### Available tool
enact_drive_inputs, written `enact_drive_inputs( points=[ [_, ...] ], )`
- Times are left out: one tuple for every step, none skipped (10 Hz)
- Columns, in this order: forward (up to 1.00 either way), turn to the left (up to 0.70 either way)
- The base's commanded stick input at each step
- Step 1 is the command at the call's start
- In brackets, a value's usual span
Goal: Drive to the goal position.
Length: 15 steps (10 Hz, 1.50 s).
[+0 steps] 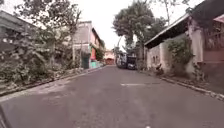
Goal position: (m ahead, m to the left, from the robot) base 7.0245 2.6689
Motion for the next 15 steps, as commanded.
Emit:
enact_drive_inputs(
  points=[
    [0.7,0.0],
    [0.7,0.0],
    [0.7,0.0],
    [0.7,0.0],
    [0.7,0.0],
    [0.7,0.0],
    [0.7,0.0],
    [0.7,0.0],
    [0.7,0.0],
    [0.7,0.0],
    [0.7,0.0],
    [0.7,0.0],
    [0.7,0.0],
    [0.7,0.0],
    [0.7,0.0]
  ],
)
